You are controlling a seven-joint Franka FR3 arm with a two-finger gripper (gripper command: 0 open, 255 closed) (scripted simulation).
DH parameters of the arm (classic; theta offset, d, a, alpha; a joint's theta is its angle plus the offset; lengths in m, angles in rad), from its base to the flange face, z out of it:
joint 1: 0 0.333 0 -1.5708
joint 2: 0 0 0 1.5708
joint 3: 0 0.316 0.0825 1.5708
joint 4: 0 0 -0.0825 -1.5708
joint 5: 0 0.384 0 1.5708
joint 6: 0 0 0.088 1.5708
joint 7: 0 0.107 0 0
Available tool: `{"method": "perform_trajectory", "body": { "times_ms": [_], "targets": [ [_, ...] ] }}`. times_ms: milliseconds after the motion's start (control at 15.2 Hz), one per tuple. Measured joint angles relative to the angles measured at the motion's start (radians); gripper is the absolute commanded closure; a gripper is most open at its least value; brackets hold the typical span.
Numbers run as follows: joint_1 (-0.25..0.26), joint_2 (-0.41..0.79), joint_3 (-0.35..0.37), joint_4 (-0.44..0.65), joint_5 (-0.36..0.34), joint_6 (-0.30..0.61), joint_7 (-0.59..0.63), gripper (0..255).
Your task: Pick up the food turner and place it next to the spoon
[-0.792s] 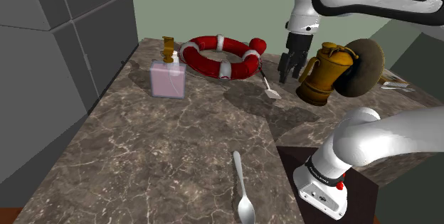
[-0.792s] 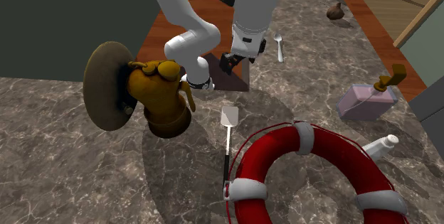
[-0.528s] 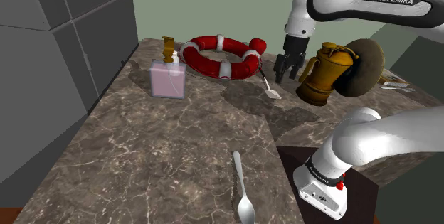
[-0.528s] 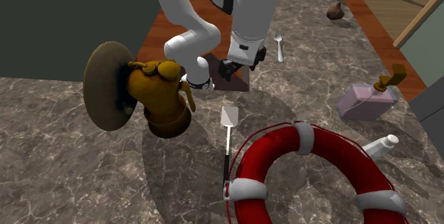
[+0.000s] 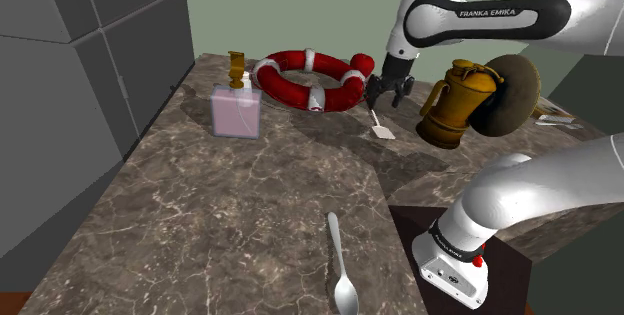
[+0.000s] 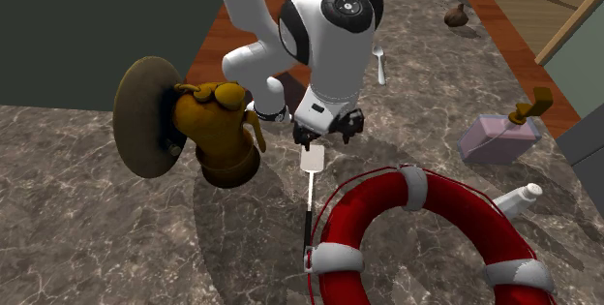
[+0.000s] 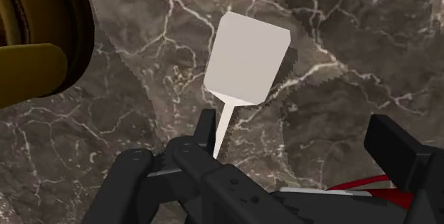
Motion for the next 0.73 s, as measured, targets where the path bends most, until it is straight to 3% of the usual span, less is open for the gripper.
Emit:
{"method": "perform_trajectory", "body": {
  "times_ms": [462,726],
  "targets": [
    [-0.107,0.134,-0.024,0.007,-0.061,0.232,0.150,0],
    [-0.122,0.160,-0.027,-0.013,-0.071,0.269,0.175,0]
  ]
}}
